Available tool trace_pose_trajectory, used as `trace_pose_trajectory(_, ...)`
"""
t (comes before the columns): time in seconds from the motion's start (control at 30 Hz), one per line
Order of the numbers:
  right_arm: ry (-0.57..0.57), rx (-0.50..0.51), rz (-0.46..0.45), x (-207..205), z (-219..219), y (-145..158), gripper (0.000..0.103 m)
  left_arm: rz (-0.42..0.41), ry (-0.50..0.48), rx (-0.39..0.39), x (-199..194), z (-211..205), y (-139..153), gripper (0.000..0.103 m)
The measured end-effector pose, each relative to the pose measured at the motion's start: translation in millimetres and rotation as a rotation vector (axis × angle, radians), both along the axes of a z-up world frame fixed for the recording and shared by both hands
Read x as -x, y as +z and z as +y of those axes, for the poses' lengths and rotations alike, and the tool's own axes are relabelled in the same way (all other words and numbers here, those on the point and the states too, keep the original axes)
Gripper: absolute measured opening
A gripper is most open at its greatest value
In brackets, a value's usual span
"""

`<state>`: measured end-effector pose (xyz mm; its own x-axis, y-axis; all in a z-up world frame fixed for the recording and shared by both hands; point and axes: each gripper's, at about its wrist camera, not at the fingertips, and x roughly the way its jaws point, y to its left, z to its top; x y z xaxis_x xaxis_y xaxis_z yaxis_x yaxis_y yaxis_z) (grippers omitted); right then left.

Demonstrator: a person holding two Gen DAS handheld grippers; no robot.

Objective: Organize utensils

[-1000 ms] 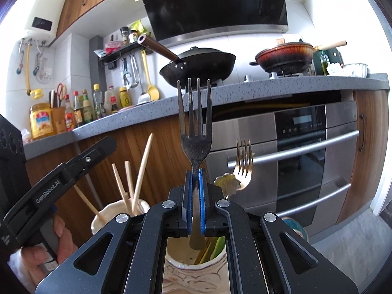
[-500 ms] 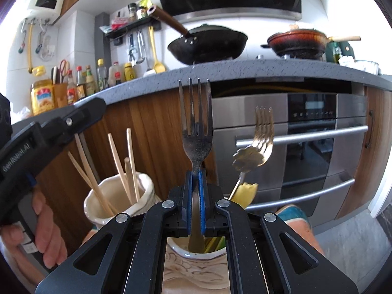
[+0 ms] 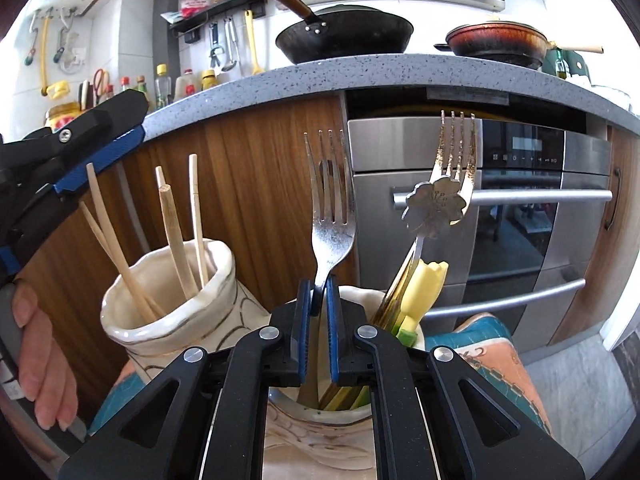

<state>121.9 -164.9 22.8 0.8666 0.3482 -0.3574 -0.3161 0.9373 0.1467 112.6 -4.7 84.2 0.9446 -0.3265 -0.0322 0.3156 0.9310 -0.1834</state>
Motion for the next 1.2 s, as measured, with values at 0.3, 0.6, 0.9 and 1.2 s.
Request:
trace_pose_trajectory(0.3, -0.051, -0.031, -0.081, 34.5, -17.6, 14.4, 0.031, -0.015, 0.014, -0.010, 29.9, 6.3, 5.4, 0.036)
trace_pose_trajectory(0.6, -0.079, -0.016, -0.089, 97.0, -28.2, 2.0, 0.031, 0.068, 0.026, -0.063, 89.7, 13.1, -23.3, 0.039)
trace_pose_trajectory(0.9, -0.111, 0.102, -0.140, 132.1, -15.8, -18.5, 0.052, 0.169, 0.097, -0.114, 118.1, 14.1, -66.4, 0.065)
trace_pose_trajectory(1.2, -0.172, 0.091, -0.197, 144.2, -25.2, -22.1, 0.081, 0.123, 0.190, -0.216, 135.9, 14.6, -81.0, 0.094)
